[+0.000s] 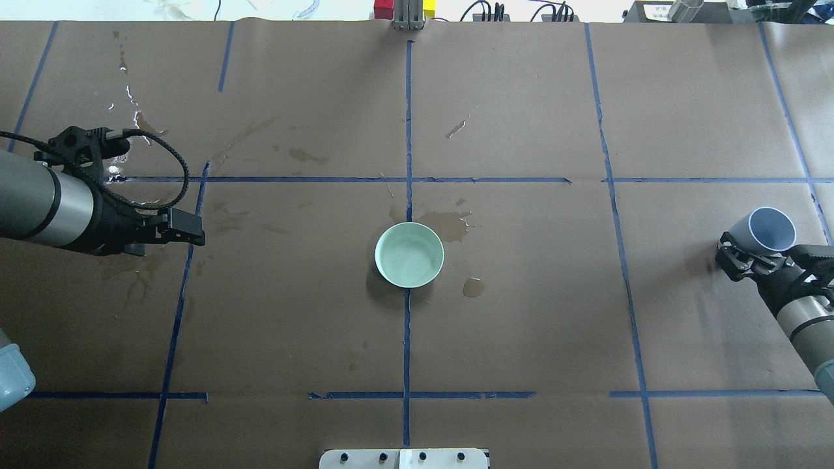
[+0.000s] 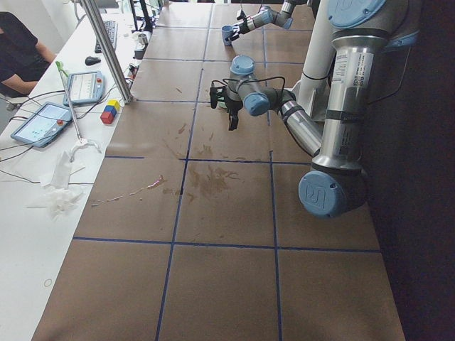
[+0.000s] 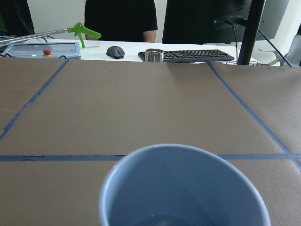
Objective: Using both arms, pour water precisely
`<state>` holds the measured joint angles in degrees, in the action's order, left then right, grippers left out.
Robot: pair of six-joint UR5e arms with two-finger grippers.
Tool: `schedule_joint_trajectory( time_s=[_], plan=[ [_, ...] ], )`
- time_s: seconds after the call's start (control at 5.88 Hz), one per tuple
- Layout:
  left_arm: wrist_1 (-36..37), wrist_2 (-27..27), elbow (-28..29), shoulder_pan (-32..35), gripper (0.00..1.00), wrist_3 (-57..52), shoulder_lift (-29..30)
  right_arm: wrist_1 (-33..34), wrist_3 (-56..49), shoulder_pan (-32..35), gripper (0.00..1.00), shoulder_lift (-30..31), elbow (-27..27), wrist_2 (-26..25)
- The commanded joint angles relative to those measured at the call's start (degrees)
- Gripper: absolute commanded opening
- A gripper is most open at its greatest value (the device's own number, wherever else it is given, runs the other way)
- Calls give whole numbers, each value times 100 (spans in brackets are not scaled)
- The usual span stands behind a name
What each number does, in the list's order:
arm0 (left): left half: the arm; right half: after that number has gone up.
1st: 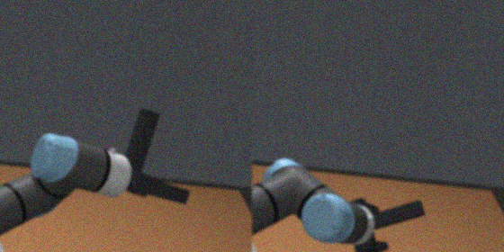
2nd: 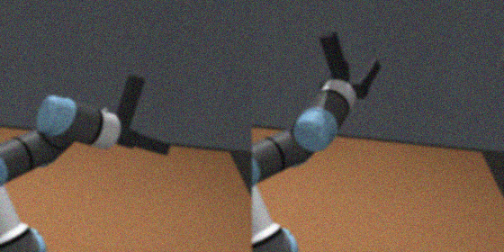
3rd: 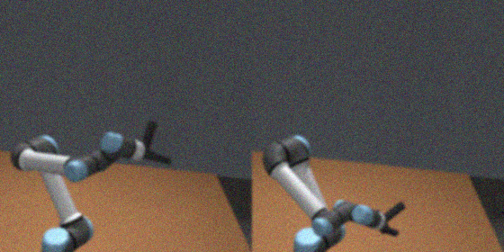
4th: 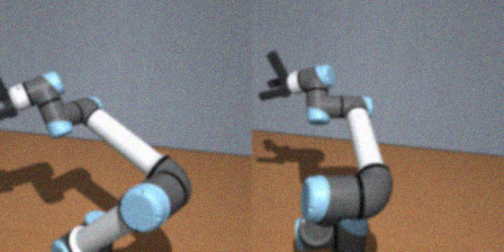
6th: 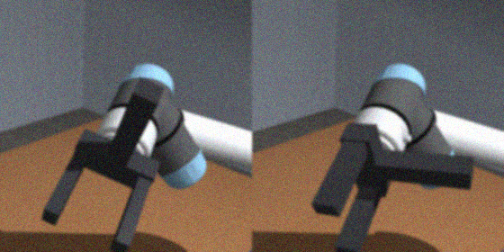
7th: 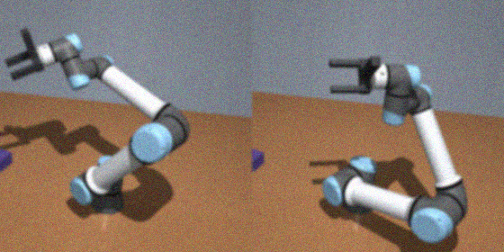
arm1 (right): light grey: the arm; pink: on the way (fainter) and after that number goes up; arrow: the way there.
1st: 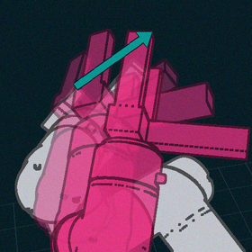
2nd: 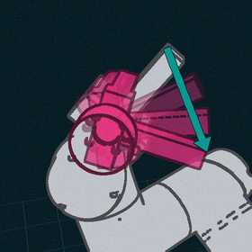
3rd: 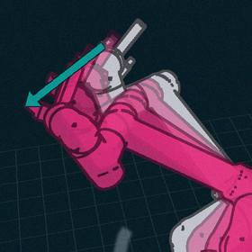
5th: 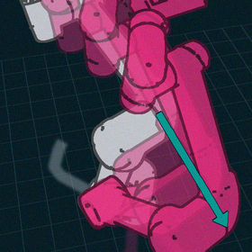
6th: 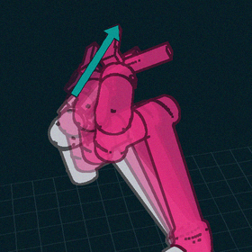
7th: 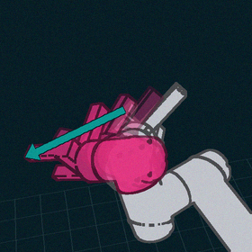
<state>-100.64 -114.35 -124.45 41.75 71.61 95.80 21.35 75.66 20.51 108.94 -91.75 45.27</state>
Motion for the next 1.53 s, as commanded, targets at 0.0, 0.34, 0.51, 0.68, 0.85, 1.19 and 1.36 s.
schedule_joint_trajectory(
  time_s=[0.0,0.34,0.51,0.68,0.85,1.19,1.36],
  plan=[
    [9,0,0,0,100,2,1,-8,-7,5,100,293,-359,393],
    [9,0,0,0,100,2,1,-8,-7,23,100,617,-823,1120],
    [9,0,0,0,100,2,1,-8,-7,32,100,837,-1036,1490],
    [9,0,8,0,100,2,-8,-8,-7,49,100,926,-1151,1946],
    [9,-9,8,0,100,2,0,-8,-16,197,100,996,-1178,2395],
    [9,0,69,-44,100,11,18,-8,-523,696,100,1321,-1379,3316],
    [9,-9,70,-53,100,2,27,-8,-935,1204,100,1375,-1381,3905]
  ],
)
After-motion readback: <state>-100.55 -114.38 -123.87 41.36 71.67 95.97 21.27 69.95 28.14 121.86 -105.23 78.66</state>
